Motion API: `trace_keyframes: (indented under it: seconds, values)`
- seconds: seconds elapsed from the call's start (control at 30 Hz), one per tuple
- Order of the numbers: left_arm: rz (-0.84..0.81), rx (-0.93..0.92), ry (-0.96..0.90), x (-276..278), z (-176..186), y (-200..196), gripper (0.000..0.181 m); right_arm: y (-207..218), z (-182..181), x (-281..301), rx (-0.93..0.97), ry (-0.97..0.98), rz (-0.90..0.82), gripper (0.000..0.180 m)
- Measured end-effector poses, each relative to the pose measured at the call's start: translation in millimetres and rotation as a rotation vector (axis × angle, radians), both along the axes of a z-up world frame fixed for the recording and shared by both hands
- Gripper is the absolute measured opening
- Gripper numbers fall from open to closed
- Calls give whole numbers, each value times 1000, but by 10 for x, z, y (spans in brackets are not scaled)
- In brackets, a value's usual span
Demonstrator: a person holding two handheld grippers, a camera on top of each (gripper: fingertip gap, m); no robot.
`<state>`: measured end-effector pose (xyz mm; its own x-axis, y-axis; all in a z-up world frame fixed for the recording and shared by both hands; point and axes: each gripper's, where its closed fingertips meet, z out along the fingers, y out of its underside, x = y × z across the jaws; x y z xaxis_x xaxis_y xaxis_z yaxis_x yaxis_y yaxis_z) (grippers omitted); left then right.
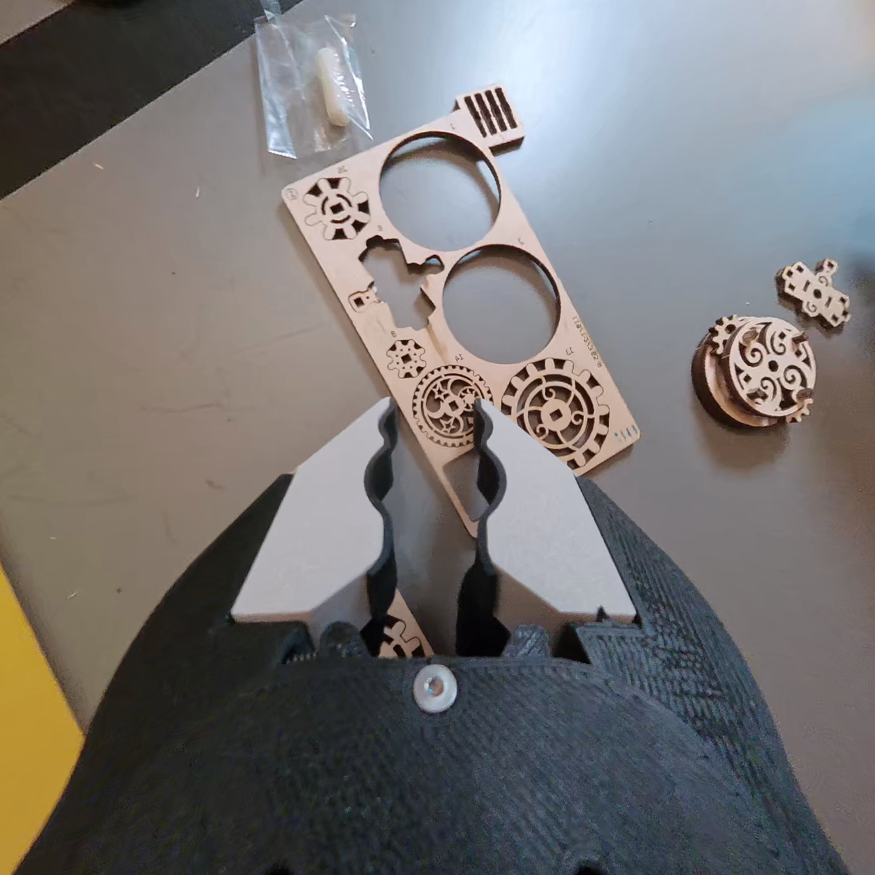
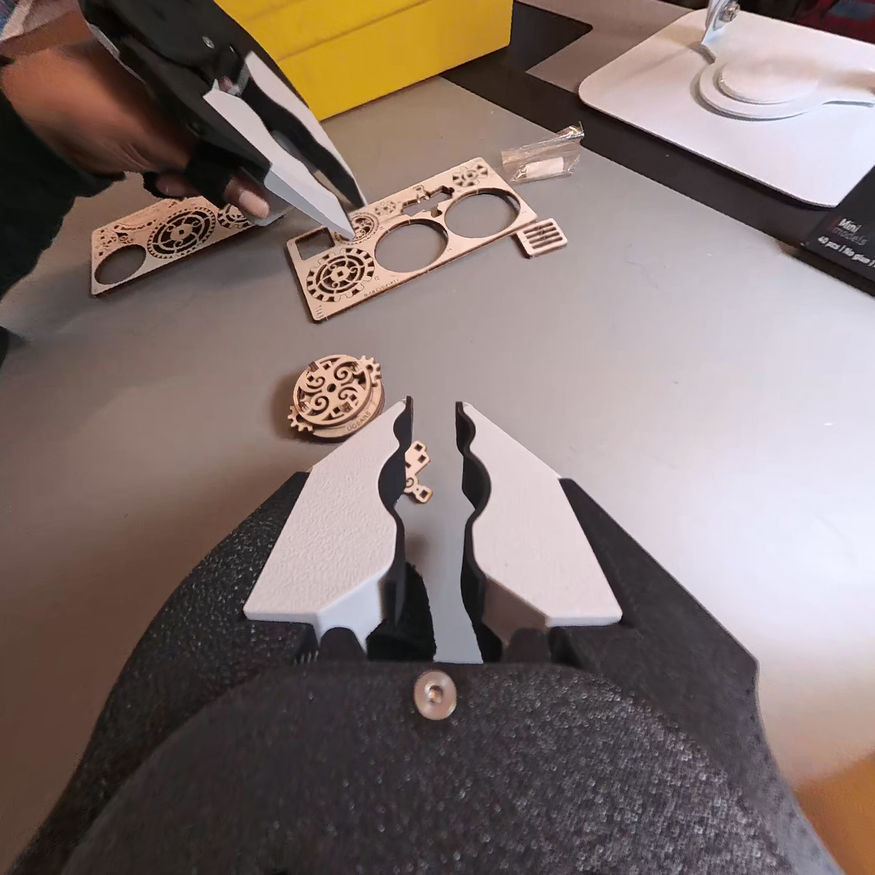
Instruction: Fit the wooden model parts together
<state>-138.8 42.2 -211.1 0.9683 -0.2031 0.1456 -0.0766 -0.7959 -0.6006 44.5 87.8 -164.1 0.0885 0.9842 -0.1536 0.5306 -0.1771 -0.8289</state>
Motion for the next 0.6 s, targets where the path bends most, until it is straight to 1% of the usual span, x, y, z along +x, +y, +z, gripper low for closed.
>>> trace_keyframes:
  seconds: [0.07,0.13,0.2,0.33,0.43,0.53,0.57,0.6]
  values:
    - [-8,12,11,-11,-1,-10,24,-20,15,-23,11,16,3,15]
    - [-34,25,34,-14,14,-42,23,-39,36,-43,18,33,3,14]
    - [-52,47,33,6,48,-76,15,-58,60,-62,22,49,4,14]
    - [-84,181,-40,81,348,-123,0,-93,135,-105,40,93,5,14]
    - [-83,217,-24,49,483,-224,0,-137,187,-135,40,122,13,14]
    - [-96,179,-87,159,457,-336,0,-140,209,-140,63,126,7,14]
    - [-101,163,-89,203,411,-363,5,-145,222,-143,65,131,6,14]
    - [-104,154,-83,250,361,-380,17,-153,237,-147,65,138,7,14]
